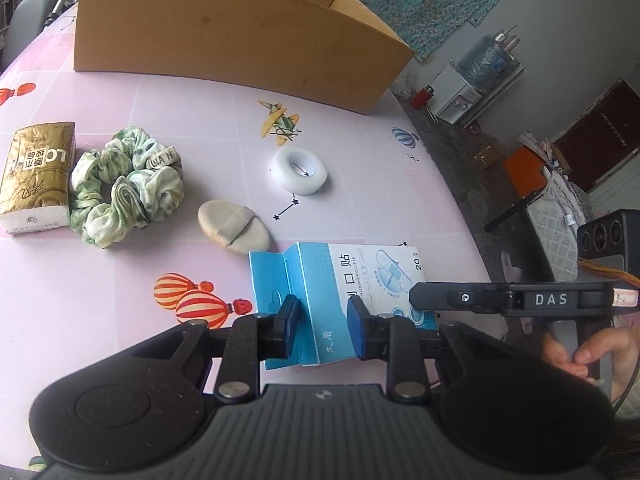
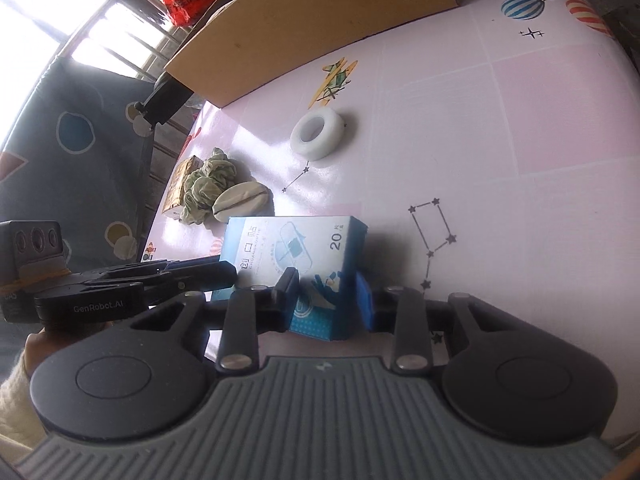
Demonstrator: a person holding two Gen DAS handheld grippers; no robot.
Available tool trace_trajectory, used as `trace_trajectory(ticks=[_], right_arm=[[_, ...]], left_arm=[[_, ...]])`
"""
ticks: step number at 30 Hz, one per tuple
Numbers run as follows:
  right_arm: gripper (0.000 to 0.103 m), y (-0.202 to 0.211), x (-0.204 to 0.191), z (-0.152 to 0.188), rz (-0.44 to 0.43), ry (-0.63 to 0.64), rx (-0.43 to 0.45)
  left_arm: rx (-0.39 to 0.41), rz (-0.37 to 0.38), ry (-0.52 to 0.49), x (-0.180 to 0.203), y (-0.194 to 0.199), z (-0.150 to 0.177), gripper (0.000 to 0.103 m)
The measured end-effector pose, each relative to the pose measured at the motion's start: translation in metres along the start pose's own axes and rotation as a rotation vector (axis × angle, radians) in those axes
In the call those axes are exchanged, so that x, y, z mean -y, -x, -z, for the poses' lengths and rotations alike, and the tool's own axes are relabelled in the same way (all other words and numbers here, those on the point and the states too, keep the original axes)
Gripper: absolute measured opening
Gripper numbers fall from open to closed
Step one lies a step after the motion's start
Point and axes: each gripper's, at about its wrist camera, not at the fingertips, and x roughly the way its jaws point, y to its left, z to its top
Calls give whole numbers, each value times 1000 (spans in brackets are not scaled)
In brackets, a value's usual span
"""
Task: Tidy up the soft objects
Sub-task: 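Grasp the blue bandage box with the right tool and lift it, then carry the bandage box with the right tool and lower it into the box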
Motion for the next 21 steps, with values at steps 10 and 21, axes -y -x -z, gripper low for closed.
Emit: trace_trajectory(ticks=[10,21], right_arm=[[28,60,-33,-21,19,117,211],[27,48,-55,-73,22,170,330]], left_arm=[[97,-4,-37,21,13,-29,26],[243,-69,-67,23,38,-88,27]])
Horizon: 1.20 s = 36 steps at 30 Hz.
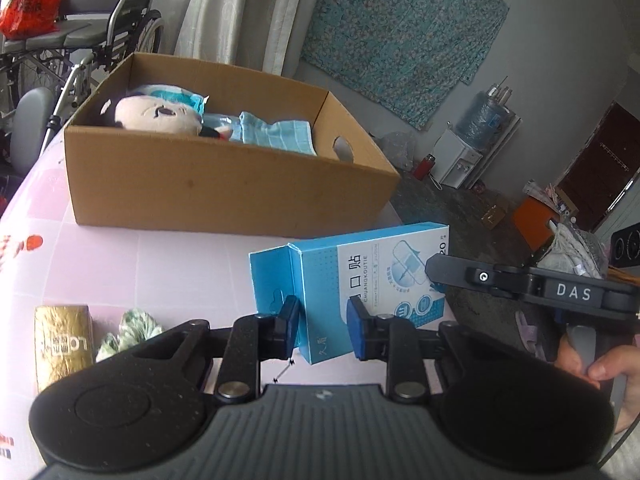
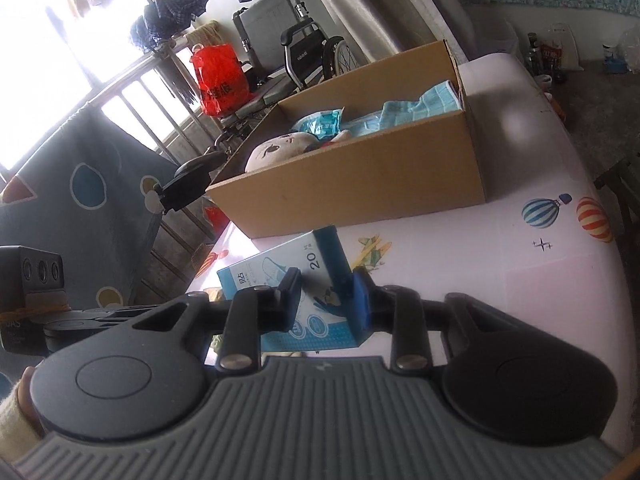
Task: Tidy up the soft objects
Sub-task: 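Carry the bandage box with the right tool and lower it into the box, then open the right tool to release the bandage box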
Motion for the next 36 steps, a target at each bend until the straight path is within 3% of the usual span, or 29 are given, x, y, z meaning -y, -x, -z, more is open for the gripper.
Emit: trace_trajectory(ticks=[4,8,13,18,23,25,29,31,36], right_arm=[[27,-15,-11,-49,-2,61,71],[27,-45,-15,-118,10,111,136],[27,-108,10,-207,4,63,128],[27,-198,34,-267,97,56,54],[27,-301,79,-291,179,-68,-93],[27,-334,100,-290,190,-156,-151],[25,-384,126,-269,244,-251,-252],[23,-395,133,-264,208,-294,-250],[24,-413,126,-264,211,-230,-259]], left_arm=[[60,-31,-65,0,-7,-66,29],[51,-20,-41,-16,-32,-140,29],[-93,-31,-33,-43,-104,-218,31],[-238,-103,-32,-66,-190,-255,33],[-356,-179,2,-105,-270,-270,32],[-390,-190,43,-122,-292,-273,23],[-404,-214,71,-138,-304,-278,20],[-423,-206,101,-144,-305,-279,20],[-416,-208,144,-149,-300,-283,18]])
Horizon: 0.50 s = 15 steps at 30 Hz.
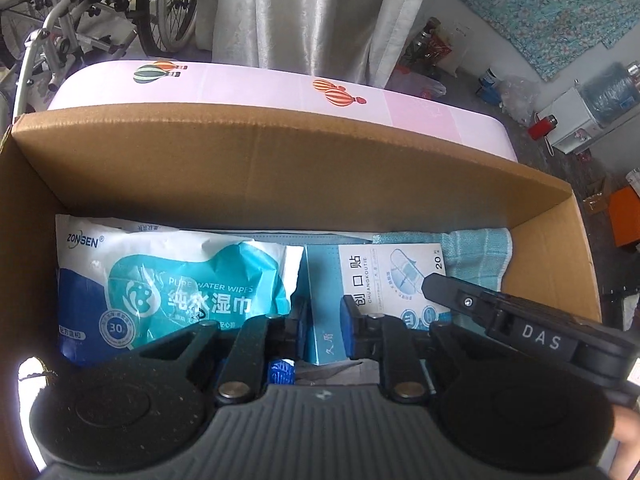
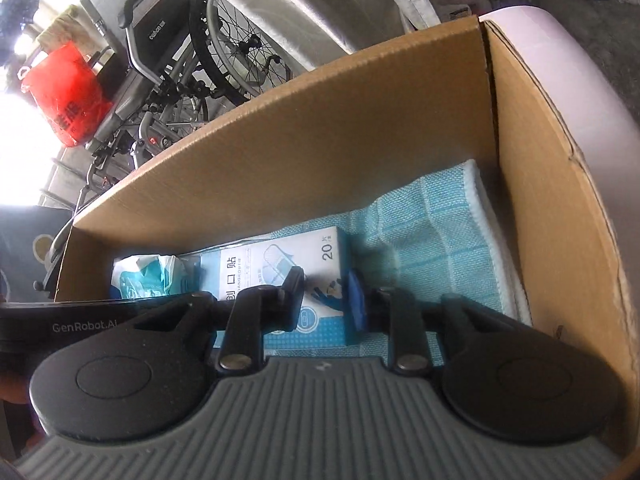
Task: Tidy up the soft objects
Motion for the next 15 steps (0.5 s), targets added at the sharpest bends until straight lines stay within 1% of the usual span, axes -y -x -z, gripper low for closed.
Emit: trace_trajectory(ticks=[3,5,7,8,9,10,11,13,15], right_arm=[[28,2,-12,-2,0,65,7],[30,5,-20,-4,4,88,-3],[32,15,-26,-4,9,99,7],[34,23,-28,-2,12,102,12],[41,28,-31,-1,16,107,13],[45,35,-34,0,22,117,12],[46,43,-37,1,32,133,20],[46,57,-42,3,51,162,34],[46,85,-42,7,26,160,54]], left_arm=[[31,-4,-30,7,12,4,22],[46,-1,-37,11,26,7,25],[66,0,-61,17,46,14,26],[83,-4,-78,20,58,18,26],[101,-10,-101,23,71,23,26],[118,-15,-114,25,84,28,26],[132,-13,-123,26,97,35,26],[157,29,-132,27,128,52,27],[183,69,-140,26,160,76,29]])
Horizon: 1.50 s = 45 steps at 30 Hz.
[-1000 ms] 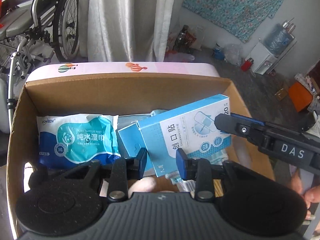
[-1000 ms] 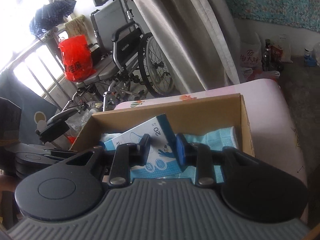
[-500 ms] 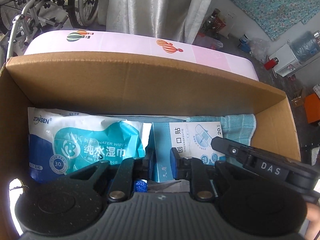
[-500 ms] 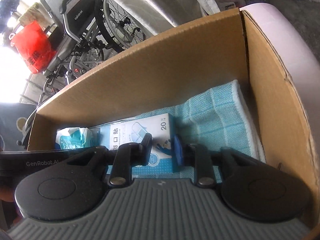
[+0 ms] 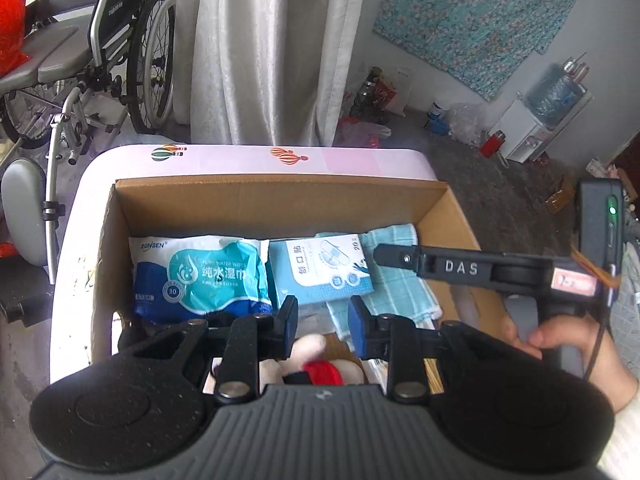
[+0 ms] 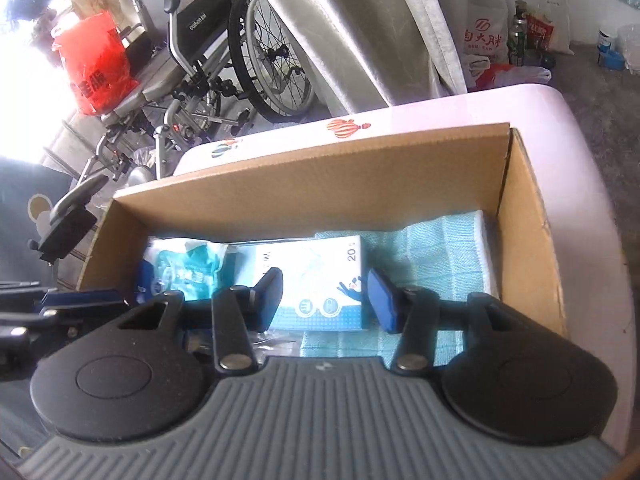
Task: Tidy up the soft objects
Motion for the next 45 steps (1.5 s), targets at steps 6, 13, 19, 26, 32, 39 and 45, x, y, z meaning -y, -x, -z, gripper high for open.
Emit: trace_trajectory(ticks=[6,13,19,26,32,39,45], right_arm=[[46,108,-16,30,-176,68,83],[46,183,-38,124,-328,114,56],[46,177,-73,224,-340,228,-16],[46,132,-109,292,-365,208,-128],[46,101,-133,333,-268,343,-208],[18,79,-114,345,-176,284,-167],[19,84,-87,331,-89,292,-117]], left_arm=[[93,55,-8,0,97,87,38],[136,-1,40,-25,125,219,38],[135,-64,168,-59,107,307,38],[155,-163,176,-69,85,346,58],[134,-181,204,-72,55,353,59],[150,-171,199,-70,53,358,52],[148,-114,110,-49,48,366,52]])
